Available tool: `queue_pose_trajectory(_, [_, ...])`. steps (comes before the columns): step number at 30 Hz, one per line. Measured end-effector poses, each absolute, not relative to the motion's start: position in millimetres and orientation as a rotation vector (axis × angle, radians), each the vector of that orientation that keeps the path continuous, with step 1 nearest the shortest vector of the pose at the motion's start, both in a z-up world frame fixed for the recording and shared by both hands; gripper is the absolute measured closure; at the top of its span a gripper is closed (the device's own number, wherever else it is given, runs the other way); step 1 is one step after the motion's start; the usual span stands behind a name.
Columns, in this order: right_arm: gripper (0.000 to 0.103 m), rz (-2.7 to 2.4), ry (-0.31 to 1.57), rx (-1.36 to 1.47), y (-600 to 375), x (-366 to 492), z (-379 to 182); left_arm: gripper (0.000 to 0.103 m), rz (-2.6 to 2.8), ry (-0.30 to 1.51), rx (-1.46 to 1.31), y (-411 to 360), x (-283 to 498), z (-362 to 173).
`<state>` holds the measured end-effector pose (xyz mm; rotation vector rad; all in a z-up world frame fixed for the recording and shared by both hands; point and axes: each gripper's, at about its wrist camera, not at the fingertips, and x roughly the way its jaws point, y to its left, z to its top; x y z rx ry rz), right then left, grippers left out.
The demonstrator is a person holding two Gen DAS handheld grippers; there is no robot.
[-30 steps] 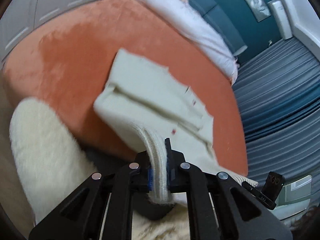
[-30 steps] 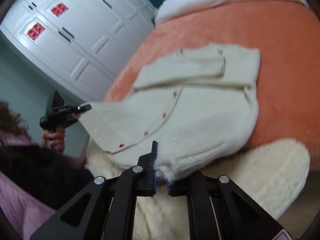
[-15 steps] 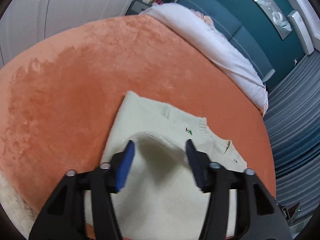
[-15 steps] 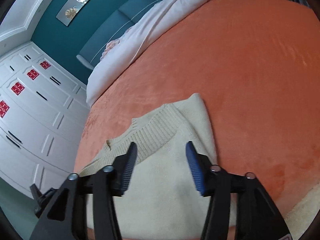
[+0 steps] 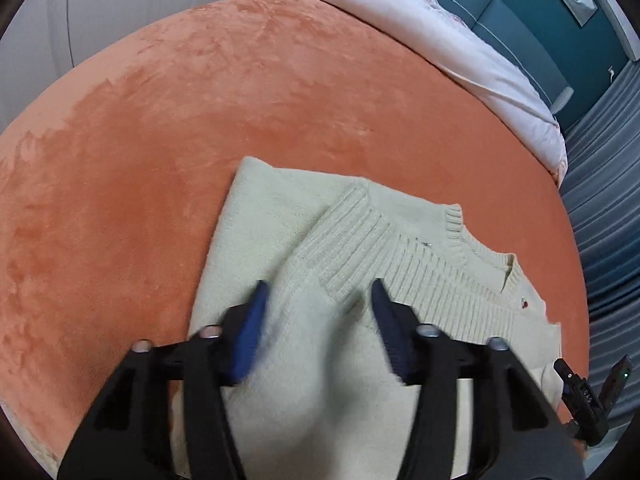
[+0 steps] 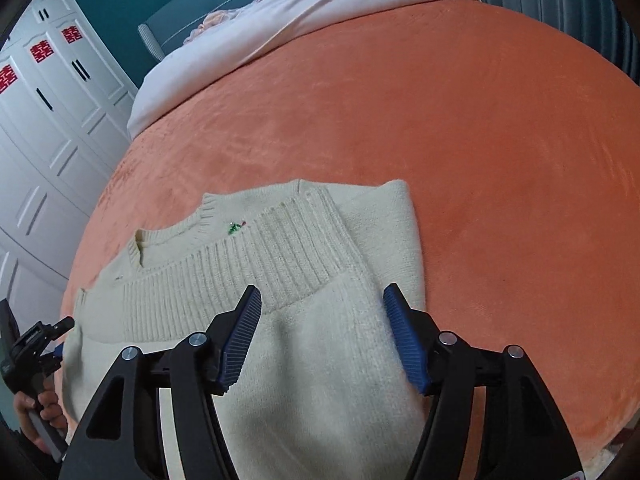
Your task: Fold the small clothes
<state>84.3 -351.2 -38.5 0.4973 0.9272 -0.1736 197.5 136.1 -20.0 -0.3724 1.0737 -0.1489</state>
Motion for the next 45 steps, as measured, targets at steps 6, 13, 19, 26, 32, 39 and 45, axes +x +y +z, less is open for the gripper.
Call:
queue_pose_trajectory(6, [0.093,-0.015,0.737,0.511,-334,57,24,0.095,-0.253,0.906,-0.485,146,177,41])
queue_pose_trajectory(13, [0.094,-0.104,0.614,0.536,-373,63,50,0.095,-0.188,0.911,-0.469,145,220,41])
queue_pose_trajectory(19, [0.094,-0.213,0.917,0.555,-380,110,-60,0.095,-0.063,1.094,-0.398,132,238,-35])
queue_pose_trajectory(26, [0.079,-0.287,0.848,0.548,-375,79,-23,0.082,-0.074,1.045,-0.367,138,220,-6])
queue_pose_trajectory(32, [0.079,0.01,0.839,0.448,-265,49,5,0.068,-0.237,1.016,-0.428,103,143,13])
queue_pose_trajectory(39, [0.09,0.282,0.972,0.272,-147,48,-28,0.069,-0.249,1.12,-0.316,70,105,-24])
queue_pose_trajectory(45, [0.103,-0.174,0.999,0.421,-297,-1,-54,0.085,-0.111,1.104,-0.428,166,99,-32])
